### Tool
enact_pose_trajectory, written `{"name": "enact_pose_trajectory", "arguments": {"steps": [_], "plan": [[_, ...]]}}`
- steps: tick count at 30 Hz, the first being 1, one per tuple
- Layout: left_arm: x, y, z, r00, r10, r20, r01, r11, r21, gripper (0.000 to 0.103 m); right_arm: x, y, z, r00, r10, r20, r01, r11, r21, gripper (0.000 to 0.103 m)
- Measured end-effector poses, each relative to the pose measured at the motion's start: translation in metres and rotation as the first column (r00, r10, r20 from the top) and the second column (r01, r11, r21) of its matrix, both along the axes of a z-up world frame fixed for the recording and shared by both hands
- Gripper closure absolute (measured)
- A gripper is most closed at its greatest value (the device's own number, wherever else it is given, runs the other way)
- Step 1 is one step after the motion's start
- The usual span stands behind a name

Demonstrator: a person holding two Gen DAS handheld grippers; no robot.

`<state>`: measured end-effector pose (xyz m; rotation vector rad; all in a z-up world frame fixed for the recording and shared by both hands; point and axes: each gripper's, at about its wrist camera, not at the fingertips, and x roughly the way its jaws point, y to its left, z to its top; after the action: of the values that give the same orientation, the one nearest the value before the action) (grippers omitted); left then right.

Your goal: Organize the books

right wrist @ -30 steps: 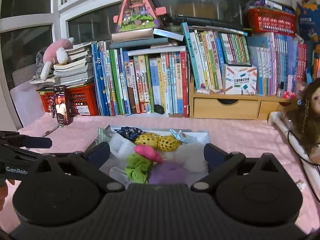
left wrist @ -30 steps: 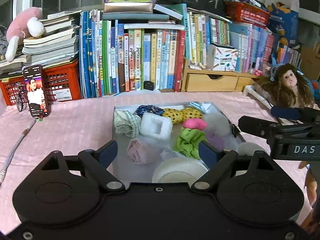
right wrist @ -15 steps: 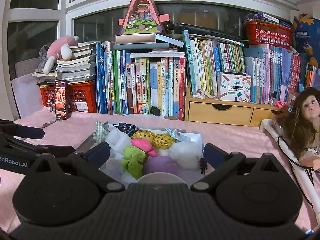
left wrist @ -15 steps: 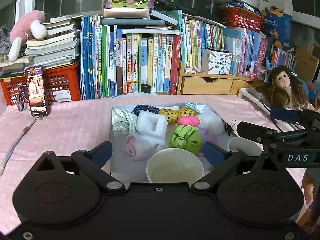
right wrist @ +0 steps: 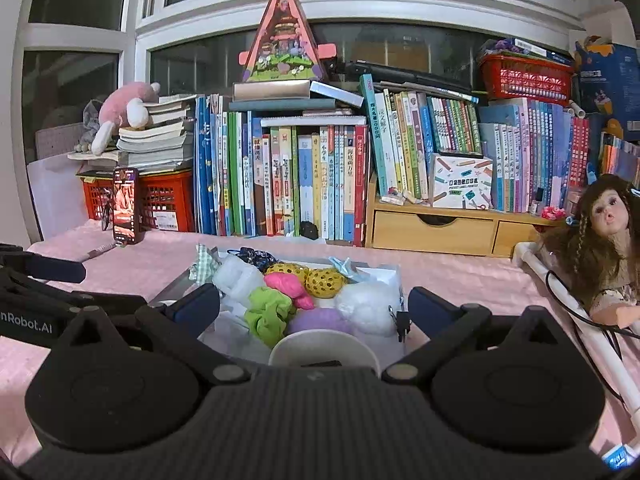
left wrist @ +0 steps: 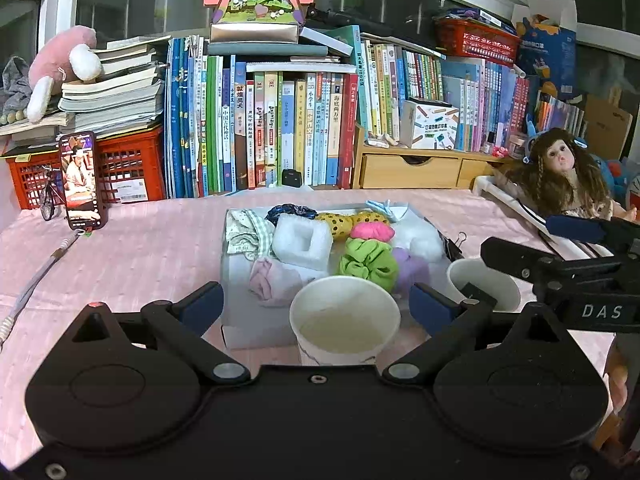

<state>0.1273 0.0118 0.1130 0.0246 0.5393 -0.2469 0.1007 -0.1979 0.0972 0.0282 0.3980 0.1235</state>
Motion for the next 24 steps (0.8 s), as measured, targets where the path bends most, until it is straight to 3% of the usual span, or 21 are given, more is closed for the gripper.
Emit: {"name": "enact_pose_trajectory", "arguments": {"steps": [13,24], "plan": [[-0.033,0.004,-0.017,0.998,0.034,0.046,-0.036,0.999,0.029,0.004,-0.028,-0.001,-0.010,0.998,-0.040,0.043,0.039,0.999,0.011,0.000],[-0.051,0.010,-0.053,0.996,0.087,0.021,-0.087,0.996,0.025,0.004,-0.042,0.002,-0.045,0.998,-0.061,-0.026,0.061,0.998,0.019,0.000]]}}
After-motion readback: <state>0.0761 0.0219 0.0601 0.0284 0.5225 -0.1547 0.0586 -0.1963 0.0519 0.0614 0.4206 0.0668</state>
